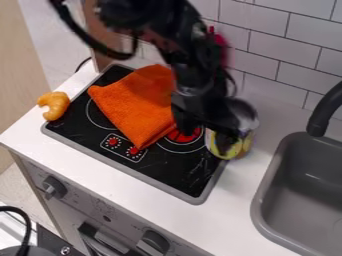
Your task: Move the can to the right of the orange cloth
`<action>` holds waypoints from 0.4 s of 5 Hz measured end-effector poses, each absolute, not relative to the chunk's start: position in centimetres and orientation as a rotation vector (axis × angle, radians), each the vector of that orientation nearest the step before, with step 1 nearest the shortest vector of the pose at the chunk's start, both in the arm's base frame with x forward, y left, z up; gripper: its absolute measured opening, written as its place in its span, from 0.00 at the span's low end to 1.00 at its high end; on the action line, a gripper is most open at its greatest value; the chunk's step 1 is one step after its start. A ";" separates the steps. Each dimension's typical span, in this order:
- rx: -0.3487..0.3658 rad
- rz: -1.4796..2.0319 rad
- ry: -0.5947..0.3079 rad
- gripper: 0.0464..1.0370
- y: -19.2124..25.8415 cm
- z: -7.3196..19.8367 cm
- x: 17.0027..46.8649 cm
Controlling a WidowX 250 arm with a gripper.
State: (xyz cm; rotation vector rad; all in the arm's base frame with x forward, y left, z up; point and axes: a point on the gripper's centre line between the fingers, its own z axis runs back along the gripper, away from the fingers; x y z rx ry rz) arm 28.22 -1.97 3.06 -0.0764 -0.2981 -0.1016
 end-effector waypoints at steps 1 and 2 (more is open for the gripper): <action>-0.070 -0.110 -0.278 0.96 0.1 3.0 26.9; -0.061 -0.147 -0.290 0.96 2.3 3.6 25.7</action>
